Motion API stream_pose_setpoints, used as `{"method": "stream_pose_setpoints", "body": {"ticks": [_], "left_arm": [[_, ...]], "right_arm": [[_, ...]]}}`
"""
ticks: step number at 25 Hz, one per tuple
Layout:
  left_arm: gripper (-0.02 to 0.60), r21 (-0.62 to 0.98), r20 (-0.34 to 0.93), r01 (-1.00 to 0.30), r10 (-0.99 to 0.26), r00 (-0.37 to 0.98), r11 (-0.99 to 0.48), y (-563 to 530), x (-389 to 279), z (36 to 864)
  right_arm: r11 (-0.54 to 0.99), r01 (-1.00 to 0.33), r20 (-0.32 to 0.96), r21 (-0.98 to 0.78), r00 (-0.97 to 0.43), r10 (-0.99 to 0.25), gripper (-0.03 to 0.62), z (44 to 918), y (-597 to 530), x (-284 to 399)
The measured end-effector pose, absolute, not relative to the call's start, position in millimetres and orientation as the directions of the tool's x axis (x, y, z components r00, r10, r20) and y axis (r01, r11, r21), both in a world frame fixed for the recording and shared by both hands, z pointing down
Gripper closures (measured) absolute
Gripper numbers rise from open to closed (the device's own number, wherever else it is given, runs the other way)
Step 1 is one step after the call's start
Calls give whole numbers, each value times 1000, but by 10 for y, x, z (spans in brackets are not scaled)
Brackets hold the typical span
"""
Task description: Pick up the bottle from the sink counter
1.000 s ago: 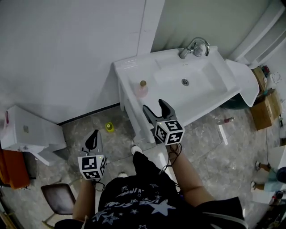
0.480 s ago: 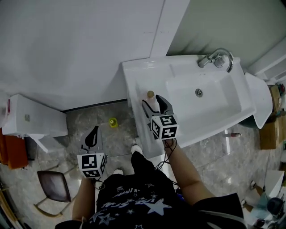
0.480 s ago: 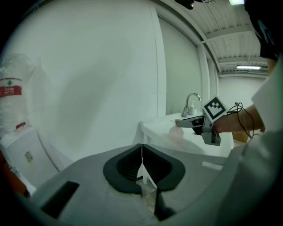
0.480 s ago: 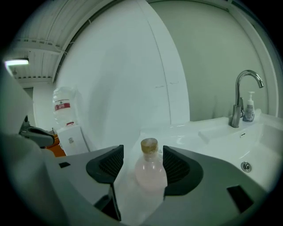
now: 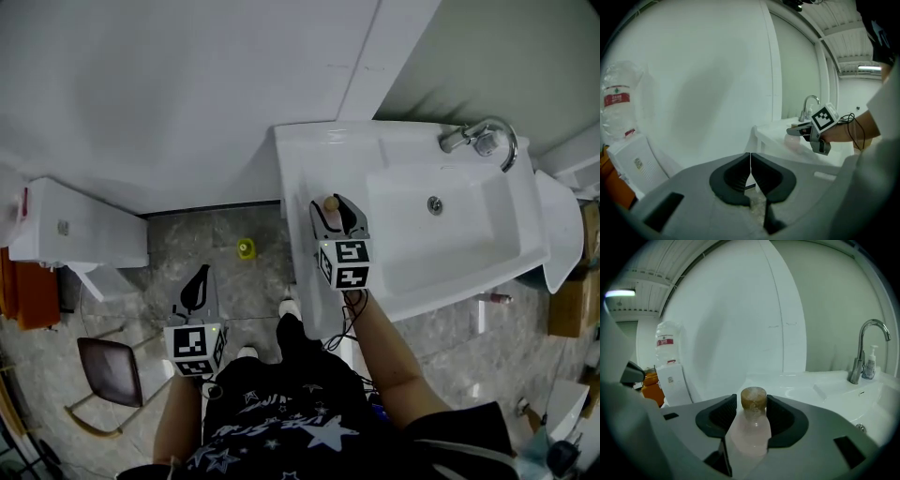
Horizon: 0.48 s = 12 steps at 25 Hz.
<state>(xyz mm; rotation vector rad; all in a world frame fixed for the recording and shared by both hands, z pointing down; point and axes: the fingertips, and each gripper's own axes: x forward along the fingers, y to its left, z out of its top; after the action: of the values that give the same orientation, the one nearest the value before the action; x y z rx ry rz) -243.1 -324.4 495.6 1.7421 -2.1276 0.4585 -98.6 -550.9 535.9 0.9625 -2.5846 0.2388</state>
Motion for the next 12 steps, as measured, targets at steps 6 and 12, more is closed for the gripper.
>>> {"method": "stream_pose_setpoints", "body": {"ticks": [6, 12], "left_arm": [[560, -11, 488, -980, -854, -178, 198, -3121, -2450, 5042], [560, 1, 473, -984, -867, -155, 176, -3051, -2428, 5034]], "right_arm": [[747, -665, 392, 3, -687, -612, 439, 5369, -5550, -1002], [747, -665, 394, 18, -682, -616, 454, 5320, -5492, -967]]}}
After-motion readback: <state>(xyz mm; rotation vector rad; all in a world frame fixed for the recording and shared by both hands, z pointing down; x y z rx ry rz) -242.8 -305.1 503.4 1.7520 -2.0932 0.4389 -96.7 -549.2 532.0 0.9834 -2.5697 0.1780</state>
